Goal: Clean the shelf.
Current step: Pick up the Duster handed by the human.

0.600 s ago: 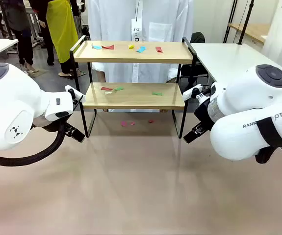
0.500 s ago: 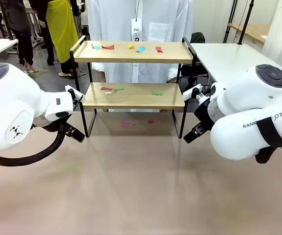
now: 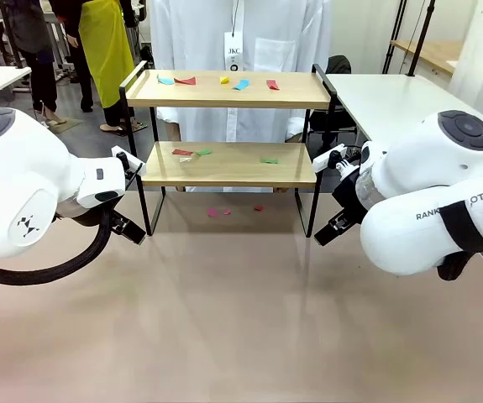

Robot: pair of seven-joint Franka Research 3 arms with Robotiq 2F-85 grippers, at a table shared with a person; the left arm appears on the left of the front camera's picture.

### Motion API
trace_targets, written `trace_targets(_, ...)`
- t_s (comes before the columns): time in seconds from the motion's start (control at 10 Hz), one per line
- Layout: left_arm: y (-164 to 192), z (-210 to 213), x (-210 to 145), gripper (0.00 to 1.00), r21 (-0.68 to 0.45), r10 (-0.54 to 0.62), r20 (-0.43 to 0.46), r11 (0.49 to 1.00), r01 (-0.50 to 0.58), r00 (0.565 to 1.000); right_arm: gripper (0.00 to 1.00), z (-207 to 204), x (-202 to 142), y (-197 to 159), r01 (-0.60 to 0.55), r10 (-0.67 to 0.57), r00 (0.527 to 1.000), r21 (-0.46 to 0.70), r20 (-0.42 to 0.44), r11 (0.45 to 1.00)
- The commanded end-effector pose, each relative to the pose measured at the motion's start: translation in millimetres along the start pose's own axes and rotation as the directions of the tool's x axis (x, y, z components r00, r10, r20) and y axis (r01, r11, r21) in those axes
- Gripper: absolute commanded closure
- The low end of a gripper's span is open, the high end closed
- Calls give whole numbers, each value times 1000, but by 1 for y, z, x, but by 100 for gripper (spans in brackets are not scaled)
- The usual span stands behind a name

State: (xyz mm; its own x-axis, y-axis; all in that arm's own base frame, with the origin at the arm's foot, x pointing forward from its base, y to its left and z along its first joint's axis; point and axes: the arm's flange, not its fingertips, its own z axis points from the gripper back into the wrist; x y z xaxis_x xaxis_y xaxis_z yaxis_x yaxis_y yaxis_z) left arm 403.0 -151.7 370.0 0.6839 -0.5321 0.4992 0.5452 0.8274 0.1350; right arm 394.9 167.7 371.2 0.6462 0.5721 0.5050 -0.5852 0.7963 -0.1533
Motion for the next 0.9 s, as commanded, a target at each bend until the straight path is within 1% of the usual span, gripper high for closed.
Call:
trace_targets(0.0,0,0,0,0,0,0,0,1000,0,1000,0,0,0,0,1,-1,1000,0,0,1000)
trace_targets(0.2,0,0,0,0,0,0,0,1000,0,1000,0,0,0,0,0,0,1000,0,0,1000)
trace_targets(0.3,17,20,9,0,-32,-15,20,999,16,1000,0,17,22,-9,-20,19,1000,19,23,1000)
trace_targets(0.4,31,41,16,0,-83,-44,33,995,46,998,0,39,38,-23,5,-8,999,47,45,999)
trace_targets(0.5,51,62,23,0,-90,-36,49,995,41,998,0,64,50,-39,1,-7,997,79,75,997)
trace_targets(0.6,67,82,30,0,-145,-57,66,987,67,996,0,89,55,-55,10,-19,993,84,113,996)
trace_targets(0.7,84,99,30,0,-204,-102,74,972,115,992,0,111,53,-73,2,-18,988,103,154,995)
trace_targets(0.8,108,115,29,0,-267,-169,89,945,187,982,0,133,48,-97,-29,0,978,136,206,990)
